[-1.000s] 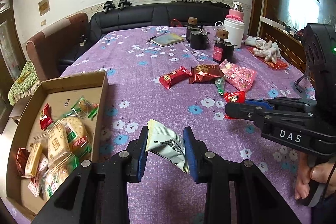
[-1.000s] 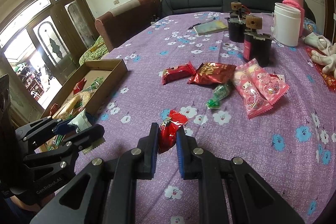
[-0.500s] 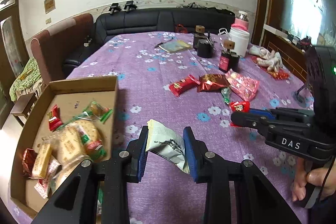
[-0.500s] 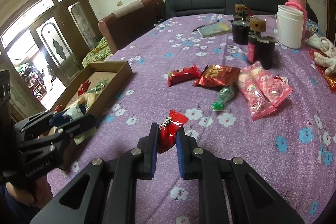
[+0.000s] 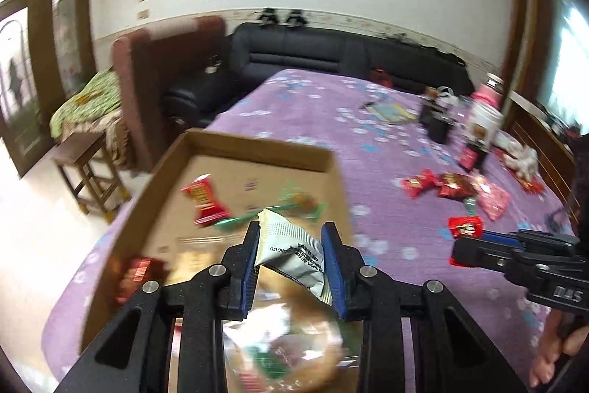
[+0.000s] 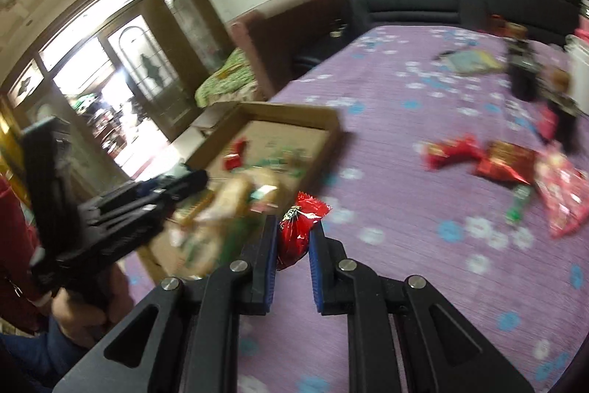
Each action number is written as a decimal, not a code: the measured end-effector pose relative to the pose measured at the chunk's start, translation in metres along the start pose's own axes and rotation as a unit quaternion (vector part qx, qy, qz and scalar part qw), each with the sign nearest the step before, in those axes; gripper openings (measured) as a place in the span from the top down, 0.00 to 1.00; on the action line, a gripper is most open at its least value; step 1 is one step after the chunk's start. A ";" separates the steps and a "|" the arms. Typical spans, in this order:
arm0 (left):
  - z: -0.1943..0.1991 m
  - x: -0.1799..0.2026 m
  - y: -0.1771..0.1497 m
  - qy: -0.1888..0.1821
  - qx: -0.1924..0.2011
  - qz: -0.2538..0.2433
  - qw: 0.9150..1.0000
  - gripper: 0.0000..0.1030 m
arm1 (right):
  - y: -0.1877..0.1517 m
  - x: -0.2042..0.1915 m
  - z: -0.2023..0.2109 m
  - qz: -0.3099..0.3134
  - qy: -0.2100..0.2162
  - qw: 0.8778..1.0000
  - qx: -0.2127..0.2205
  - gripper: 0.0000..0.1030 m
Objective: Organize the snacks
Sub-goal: 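Release the white sachet from the left tool into the box, then move both tools back over the table toward the remaining candies, then grasp the green candy strip with the left tool while the right tool grasps a pink candy bar, then lift the green candy strip and pink candy bar off the table, then carry both candies over the box and open both tools to drop them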
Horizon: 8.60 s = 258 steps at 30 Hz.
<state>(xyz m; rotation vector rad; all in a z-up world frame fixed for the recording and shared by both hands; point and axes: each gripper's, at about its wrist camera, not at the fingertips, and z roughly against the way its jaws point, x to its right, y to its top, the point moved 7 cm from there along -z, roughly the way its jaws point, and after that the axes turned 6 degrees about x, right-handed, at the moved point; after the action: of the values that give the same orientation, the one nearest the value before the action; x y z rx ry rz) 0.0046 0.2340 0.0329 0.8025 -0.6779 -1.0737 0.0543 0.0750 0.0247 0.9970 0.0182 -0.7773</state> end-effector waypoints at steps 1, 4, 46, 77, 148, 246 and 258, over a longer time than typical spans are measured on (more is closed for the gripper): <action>-0.001 -0.010 -0.001 0.005 -0.003 0.008 1.000 0.67 | 0.002 -0.009 -0.007 0.007 0.001 1.000 -0.004 0.85; -0.005 -0.038 -0.006 0.020 -0.011 0.031 0.999 0.67 | 0.003 -0.032 -0.032 0.020 0.008 1.000 -0.018 0.85; -0.001 -0.017 -0.011 -0.015 -0.031 0.034 0.999 0.60 | -0.017 0.015 -0.016 -0.032 -0.033 0.999 -0.004 0.67; -0.097 0.190 -0.047 -0.119 -0.103 -0.093 0.983 0.45 | -0.025 0.234 0.088 -0.243 -0.173 0.947 0.117 0.75; -0.094 0.178 -0.052 -0.099 -0.105 -0.086 0.986 0.79 | -0.051 0.155 0.024 -0.072 -0.131 0.989 -0.008 0.78; -0.066 0.183 -0.025 -0.074 0.007 -0.133 0.988 0.79 | -0.040 0.162 0.035 -0.076 -0.160 0.984 0.028 0.77; -0.014 0.156 0.003 -0.081 0.031 -0.101 0.991 0.79 | -0.034 0.157 0.049 -0.124 -0.146 0.980 0.049 0.76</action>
<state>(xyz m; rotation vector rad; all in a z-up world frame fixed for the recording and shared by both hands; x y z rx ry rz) 0.0689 0.0919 0.0425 0.8567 -0.7830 -1.3172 0.1337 -0.0627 -0.0283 0.9755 -0.1534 -1.1585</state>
